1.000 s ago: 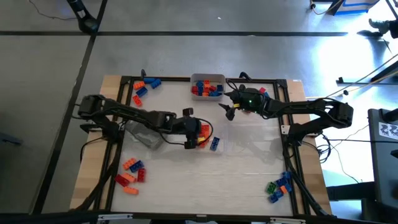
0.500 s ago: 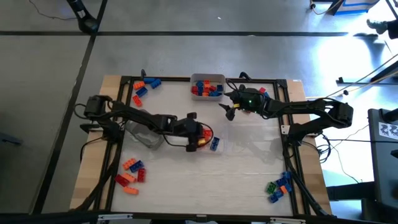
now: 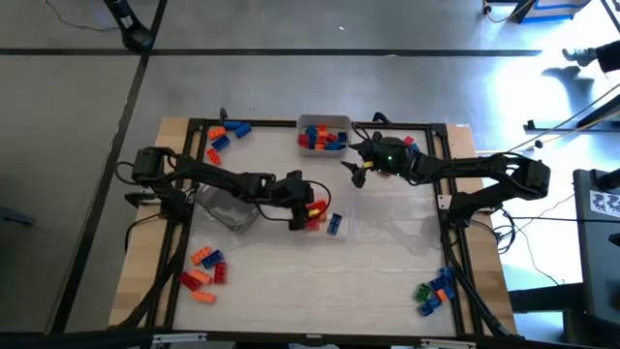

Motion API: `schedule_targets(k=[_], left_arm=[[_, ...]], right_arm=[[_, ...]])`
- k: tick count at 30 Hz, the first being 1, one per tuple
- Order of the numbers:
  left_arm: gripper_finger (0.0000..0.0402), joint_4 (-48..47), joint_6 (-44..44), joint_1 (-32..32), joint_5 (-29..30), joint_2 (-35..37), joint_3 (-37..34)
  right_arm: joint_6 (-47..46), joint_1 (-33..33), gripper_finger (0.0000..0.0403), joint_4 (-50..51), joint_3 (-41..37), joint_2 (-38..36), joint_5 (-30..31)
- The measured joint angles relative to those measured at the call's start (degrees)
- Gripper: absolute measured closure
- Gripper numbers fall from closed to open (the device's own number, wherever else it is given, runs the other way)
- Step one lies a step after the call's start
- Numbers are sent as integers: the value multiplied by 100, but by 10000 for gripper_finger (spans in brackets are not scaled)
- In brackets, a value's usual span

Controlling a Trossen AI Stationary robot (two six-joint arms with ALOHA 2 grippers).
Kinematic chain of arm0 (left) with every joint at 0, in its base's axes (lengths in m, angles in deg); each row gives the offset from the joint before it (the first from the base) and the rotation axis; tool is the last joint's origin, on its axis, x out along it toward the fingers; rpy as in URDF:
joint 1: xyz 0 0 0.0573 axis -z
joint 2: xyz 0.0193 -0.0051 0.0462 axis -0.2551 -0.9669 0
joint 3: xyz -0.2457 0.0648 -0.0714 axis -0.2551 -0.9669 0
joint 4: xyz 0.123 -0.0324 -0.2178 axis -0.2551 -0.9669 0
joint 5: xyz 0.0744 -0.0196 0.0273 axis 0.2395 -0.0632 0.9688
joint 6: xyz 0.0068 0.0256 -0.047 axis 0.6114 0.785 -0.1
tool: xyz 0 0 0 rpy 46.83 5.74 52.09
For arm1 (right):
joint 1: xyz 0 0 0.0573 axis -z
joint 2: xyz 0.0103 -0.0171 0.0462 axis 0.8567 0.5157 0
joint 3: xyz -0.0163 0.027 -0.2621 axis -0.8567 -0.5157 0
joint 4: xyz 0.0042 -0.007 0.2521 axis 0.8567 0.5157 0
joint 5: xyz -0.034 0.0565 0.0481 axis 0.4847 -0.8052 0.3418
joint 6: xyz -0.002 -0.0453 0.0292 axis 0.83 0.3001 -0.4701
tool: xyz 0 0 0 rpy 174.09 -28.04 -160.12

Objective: Sort blocks by size
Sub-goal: Put the blue game piece into the transparent bin

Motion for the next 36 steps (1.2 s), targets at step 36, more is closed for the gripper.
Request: schedule_targets(k=[36], left_arm=[[192, -6567, -6430, 3930, -3, 2709, 240]], right_arm=[[-3, 1, 103, 14, 0, 0, 0]])
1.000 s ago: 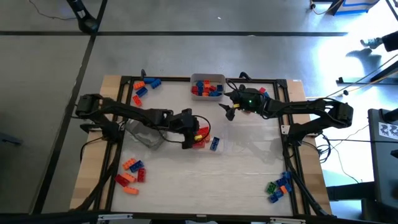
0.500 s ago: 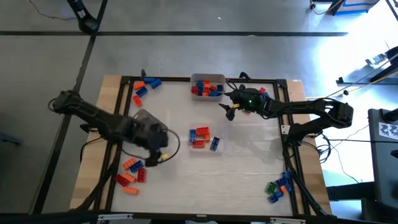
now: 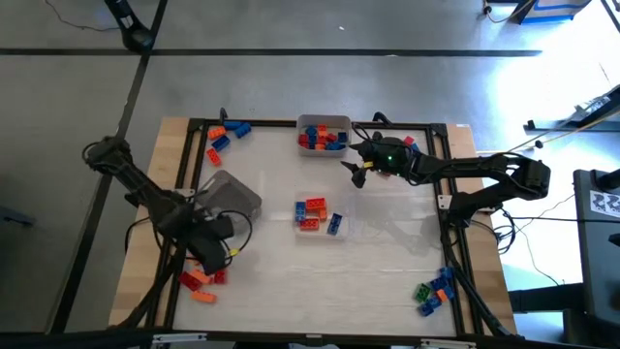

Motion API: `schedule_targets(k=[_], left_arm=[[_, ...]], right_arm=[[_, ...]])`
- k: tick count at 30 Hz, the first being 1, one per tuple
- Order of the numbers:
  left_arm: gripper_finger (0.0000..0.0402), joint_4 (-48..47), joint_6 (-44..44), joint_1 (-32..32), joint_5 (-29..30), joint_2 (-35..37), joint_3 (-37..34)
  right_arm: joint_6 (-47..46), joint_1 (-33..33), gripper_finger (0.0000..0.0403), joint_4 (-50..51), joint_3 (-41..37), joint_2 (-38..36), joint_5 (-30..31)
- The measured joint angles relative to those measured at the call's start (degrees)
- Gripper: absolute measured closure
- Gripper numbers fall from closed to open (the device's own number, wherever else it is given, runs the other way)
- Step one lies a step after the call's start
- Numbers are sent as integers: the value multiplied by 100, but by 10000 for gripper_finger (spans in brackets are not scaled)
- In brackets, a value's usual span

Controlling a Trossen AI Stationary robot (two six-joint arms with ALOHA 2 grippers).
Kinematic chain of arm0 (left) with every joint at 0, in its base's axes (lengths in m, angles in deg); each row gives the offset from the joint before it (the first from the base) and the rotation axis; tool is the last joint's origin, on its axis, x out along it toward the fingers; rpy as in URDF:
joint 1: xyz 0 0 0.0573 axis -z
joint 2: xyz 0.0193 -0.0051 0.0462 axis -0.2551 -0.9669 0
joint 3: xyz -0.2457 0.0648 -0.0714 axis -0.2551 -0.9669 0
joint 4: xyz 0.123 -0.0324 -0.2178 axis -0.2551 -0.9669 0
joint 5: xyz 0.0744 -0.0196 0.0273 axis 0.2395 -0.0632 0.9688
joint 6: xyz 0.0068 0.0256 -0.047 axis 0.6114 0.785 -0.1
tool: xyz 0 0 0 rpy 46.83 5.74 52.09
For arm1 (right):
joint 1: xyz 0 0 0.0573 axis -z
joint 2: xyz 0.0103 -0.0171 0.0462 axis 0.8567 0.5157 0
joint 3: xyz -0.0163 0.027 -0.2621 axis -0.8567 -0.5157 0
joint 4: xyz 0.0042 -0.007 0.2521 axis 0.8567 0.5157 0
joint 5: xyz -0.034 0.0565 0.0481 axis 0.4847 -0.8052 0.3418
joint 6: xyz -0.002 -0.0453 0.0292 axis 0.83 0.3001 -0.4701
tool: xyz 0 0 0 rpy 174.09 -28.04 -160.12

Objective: Sort blocks by size
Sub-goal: Put the blue game piece into the transparent bin

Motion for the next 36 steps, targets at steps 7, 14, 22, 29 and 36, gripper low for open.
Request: schedule_targets(k=[7, 14, 22, 29, 36], left_arm=[[192, 80, -1339, 520, -406, -3, -765], [192, 886, -1733, 703, -707, -4, -1565], [192, 1198, -1743, 653, -731, -4, -2052], [192, 1567, -1156, 650, -667, -2, -2188], [192, 1723, -1131, 628, -567, 24, -2493]], right_arm=[[18, 0, 103, 2, 0, 0, 0], [36, -1, 103, -1, 0, 0, 0], [37, 1, 103, -30, 0, 0, 0], [36, 1, 103, -33, 0, 0, 0], [36, 1, 103, -33, 0, 0, 0]])
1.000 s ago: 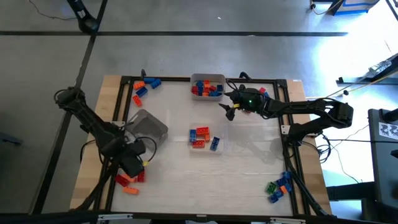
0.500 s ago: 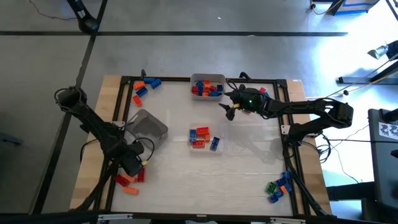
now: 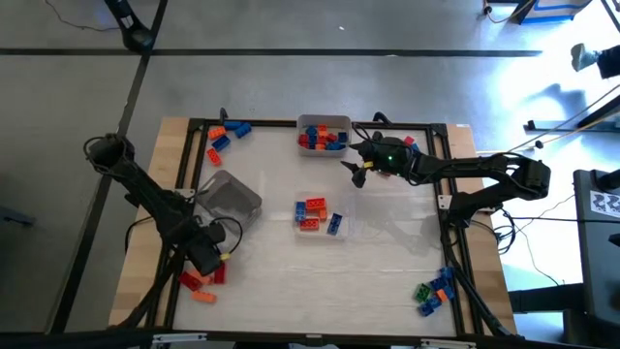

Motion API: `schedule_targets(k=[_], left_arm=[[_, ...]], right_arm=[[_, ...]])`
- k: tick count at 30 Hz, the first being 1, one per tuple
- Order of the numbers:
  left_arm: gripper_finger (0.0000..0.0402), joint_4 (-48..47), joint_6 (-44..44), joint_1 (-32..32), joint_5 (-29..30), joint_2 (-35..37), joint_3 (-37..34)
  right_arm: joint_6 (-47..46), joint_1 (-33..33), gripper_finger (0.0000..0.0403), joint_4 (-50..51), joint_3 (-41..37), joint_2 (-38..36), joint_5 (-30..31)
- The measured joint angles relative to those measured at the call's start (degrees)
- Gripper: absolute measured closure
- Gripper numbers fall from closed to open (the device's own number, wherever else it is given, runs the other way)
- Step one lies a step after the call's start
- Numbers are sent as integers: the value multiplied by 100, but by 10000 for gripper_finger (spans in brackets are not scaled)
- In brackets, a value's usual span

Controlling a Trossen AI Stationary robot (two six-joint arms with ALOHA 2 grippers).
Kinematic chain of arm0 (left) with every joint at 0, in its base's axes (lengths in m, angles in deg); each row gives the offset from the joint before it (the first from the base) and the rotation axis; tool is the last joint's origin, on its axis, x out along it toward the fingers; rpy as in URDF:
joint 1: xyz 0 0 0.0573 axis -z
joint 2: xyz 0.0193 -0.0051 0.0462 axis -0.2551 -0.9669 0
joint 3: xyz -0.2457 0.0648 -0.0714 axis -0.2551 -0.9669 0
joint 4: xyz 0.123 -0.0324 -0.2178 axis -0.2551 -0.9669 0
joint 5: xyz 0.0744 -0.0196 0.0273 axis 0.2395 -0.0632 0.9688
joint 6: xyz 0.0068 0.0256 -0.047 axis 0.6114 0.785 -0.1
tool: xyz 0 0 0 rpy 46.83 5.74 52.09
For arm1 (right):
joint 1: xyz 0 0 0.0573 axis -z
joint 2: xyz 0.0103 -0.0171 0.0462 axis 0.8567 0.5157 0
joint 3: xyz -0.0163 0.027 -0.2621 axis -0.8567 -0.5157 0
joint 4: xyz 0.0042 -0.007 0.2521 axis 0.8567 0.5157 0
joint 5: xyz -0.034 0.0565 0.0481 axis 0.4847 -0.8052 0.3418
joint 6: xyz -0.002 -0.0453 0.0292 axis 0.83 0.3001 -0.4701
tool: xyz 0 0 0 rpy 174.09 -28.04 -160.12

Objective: Sort blocks by size
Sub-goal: Put the blue game piece into the transparent bin

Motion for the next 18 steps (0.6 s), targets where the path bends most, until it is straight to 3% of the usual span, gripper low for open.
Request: schedule_targets(k=[8, 18], left_arm=[[192, 463, 848, -391, 911, -9, -33], [192, 195, 1371, -661, 942, 104, 506]], right_arm=[[-6, -1, 103, -5, 0, 0, 0], [-13, -1, 103, -4, 0, 0, 1]])
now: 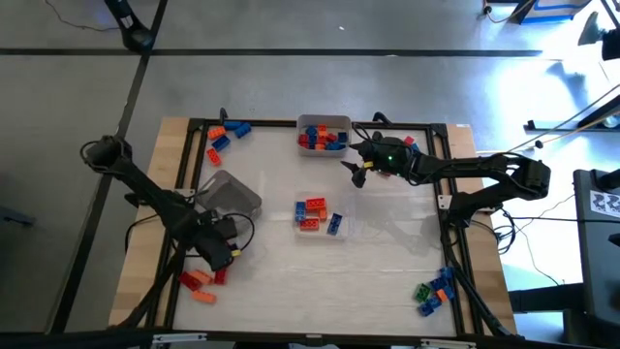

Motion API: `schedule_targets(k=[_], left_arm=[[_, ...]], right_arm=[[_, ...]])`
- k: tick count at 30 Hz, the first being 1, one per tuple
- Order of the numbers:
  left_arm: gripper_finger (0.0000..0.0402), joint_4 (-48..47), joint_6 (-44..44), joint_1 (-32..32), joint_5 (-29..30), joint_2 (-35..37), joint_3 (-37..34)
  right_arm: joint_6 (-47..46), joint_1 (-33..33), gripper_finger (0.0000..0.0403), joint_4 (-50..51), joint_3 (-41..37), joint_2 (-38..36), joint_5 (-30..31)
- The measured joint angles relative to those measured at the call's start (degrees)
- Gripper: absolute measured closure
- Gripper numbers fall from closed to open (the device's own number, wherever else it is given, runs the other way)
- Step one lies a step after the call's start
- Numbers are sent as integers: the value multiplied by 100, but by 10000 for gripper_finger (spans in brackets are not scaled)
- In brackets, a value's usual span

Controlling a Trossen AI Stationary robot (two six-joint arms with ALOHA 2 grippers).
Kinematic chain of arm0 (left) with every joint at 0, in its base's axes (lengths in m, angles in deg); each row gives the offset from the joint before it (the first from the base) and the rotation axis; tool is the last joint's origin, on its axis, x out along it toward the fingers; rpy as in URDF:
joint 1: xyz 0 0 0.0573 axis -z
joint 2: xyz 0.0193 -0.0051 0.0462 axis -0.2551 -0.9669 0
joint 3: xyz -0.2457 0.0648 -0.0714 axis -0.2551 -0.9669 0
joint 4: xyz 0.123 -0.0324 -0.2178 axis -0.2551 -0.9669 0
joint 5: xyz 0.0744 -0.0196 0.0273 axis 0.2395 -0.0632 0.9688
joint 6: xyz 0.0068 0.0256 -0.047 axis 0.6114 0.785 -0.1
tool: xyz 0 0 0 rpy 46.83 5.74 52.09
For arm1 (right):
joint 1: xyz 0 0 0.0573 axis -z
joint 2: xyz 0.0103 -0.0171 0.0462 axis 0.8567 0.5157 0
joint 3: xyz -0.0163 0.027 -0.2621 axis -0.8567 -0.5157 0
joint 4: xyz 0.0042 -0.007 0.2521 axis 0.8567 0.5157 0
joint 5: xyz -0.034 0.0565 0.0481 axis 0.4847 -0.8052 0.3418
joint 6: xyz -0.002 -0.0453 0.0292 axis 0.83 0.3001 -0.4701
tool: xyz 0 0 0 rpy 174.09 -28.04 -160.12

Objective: Sort blocks by size
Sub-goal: Put the blue game piece into the transparent bin, then put the big blue game piece into the transparent bin

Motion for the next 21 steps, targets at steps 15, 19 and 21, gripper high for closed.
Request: schedule_targets(k=[15, 19, 21], left_arm=[[192, 430, -38, 411, 4, 32, 110], [192, 441, -259, 411, 17, 29, -193], [192, 527, -290, 411, 19, 29, -296]], right_arm=[[-2, 1, 103, 2, 0, 0, -1], [-2, 0, 103, 4, 0, 0, -1], [-2, 1, 103, 4, 0, 0, 1]])
